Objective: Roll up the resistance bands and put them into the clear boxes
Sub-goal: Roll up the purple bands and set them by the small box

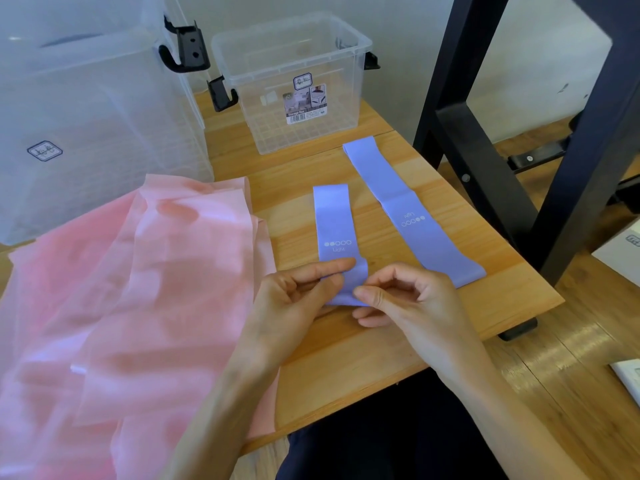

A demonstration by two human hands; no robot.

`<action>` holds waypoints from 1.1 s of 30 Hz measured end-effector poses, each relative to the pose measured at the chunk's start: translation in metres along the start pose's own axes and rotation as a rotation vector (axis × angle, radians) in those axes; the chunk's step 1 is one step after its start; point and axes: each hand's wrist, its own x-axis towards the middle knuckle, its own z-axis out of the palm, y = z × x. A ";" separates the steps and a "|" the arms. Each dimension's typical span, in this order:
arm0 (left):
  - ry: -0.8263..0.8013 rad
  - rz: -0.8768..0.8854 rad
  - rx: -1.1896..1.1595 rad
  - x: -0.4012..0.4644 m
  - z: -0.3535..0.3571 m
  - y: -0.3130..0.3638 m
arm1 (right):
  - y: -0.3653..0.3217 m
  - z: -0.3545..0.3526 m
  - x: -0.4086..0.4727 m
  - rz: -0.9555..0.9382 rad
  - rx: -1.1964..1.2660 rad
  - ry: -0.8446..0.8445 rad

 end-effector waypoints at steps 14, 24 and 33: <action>-0.033 0.013 -0.090 -0.001 0.001 -0.001 | 0.002 -0.001 -0.004 -0.048 0.001 -0.007; -0.001 0.025 -0.155 -0.001 0.004 0.001 | -0.001 -0.001 -0.005 -0.056 0.020 0.002; 0.009 0.006 -0.130 -0.001 0.002 0.001 | 0.001 0.001 -0.006 -0.046 0.027 -0.007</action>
